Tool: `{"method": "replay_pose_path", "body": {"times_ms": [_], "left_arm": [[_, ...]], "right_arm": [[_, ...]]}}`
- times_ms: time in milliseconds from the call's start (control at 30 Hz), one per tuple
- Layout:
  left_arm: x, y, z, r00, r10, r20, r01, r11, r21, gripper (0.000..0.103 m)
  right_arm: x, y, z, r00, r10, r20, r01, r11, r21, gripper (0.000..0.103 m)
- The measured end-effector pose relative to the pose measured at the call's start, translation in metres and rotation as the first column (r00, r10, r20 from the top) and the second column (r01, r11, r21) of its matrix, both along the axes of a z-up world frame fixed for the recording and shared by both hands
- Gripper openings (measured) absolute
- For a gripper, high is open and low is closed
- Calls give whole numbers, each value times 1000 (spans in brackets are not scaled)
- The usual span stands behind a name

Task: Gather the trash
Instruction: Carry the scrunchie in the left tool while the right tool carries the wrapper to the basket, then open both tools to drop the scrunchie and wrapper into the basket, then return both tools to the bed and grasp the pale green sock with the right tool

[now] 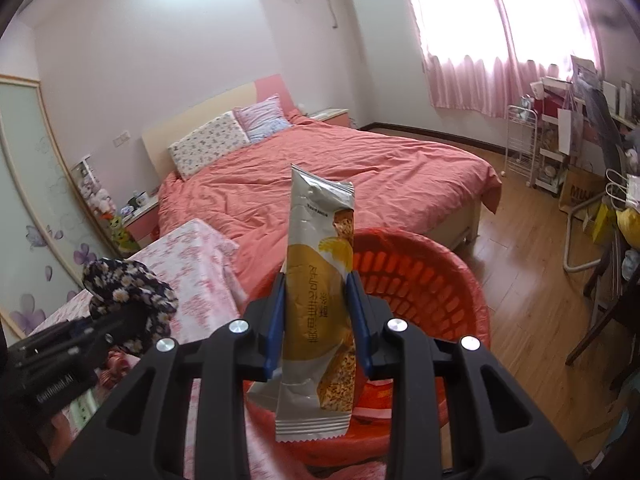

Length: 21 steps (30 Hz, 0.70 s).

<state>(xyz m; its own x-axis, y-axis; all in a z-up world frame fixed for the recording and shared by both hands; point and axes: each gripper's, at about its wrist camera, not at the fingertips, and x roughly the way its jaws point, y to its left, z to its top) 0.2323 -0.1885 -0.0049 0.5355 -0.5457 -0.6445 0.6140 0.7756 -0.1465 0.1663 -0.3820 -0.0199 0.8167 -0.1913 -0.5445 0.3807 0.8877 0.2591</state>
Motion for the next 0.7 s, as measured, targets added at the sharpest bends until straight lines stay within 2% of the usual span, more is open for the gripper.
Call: {"method": "replay_pose_path", "body": {"times_ms": [167, 267, 400, 500, 600, 700], "left_arm": [[5, -34, -16, 998, -48, -34, 49, 998, 29, 29], [8, -46, -24, 997, -60, -51, 62, 997, 50, 31], [12, -49, -30, 997, -36, -73, 42, 996, 80, 51], [13, -44, -32, 997, -15, -78, 22, 996, 87, 59], [14, -42, -33, 997, 4, -83, 4, 995, 96, 60], [12, -38, -31, 997, 21, -74, -12, 994, 112, 62]], "right_arm": [[12, -26, -14, 1000, -26, -18, 26, 999, 34, 31], [16, -40, -23, 999, -43, -25, 45, 996, 75, 35], [17, -55, -35, 997, -68, -32, 71, 990, 119, 45], [16, -58, -39, 996, -80, -40, 84, 990, 117, 50], [13, -58, -41, 995, -89, -47, 94, 989, 114, 53], [8, -49, -36, 994, -96, -55, 100, 993, 65, 57]]}}
